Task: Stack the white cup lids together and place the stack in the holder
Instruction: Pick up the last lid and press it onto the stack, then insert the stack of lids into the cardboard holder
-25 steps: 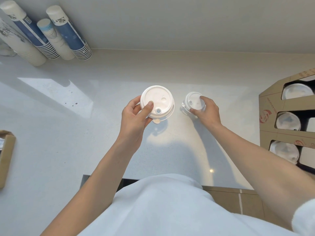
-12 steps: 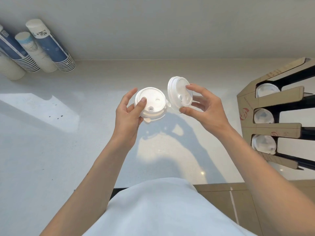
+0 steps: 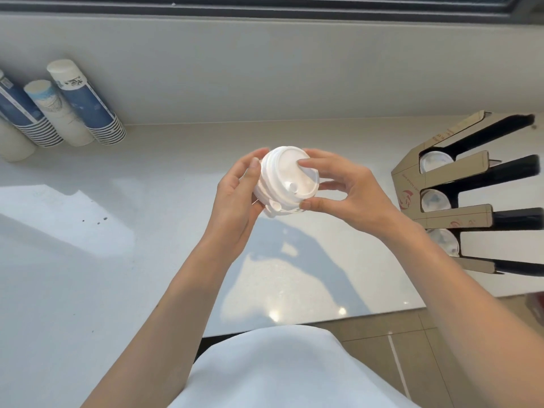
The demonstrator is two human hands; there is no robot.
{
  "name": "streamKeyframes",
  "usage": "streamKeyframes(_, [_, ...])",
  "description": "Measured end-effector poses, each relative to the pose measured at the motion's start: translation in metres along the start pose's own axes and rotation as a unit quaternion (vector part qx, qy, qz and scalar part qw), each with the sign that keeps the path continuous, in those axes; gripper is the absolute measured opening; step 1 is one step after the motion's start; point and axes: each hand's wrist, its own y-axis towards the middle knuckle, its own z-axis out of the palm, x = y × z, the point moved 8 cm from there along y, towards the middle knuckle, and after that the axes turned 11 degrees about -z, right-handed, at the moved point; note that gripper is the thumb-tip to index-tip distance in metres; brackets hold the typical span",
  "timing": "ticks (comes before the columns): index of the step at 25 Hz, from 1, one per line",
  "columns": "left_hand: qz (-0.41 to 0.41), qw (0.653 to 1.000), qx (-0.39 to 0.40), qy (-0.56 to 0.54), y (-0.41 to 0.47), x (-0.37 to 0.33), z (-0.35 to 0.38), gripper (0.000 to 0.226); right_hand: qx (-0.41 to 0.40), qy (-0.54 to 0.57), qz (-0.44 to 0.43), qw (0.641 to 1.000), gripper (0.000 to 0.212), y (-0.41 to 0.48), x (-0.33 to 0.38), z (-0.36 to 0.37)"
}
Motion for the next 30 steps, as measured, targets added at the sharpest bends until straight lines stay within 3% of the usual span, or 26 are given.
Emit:
streamKeyframes(7, [0.001,0.998,0.043,0.035,-0.029,-0.013,-0.004,0.050,-0.004,-0.014,-0.001,1.000,0.055,-0.014,0.037,0.016])
streamKeyframes(14, [0.013,0.994,0.105,0.030,-0.046,-0.024,0.001,0.040,-0.102,0.053,0.017,0.993,0.049,-0.038,0.061,0.024])
streamKeyframes(18, [0.018,0.993,0.116,0.029,-0.057,-0.020,0.018,0.045,-0.173,0.095,0.012,0.980,0.043,-0.057,0.070,0.015])
streamKeyframes(30, [0.013,0.986,0.162,0.040,-0.103,0.052,0.175,0.045,-0.401,0.098,0.033,0.910,0.036,-0.199,0.064,-0.100])
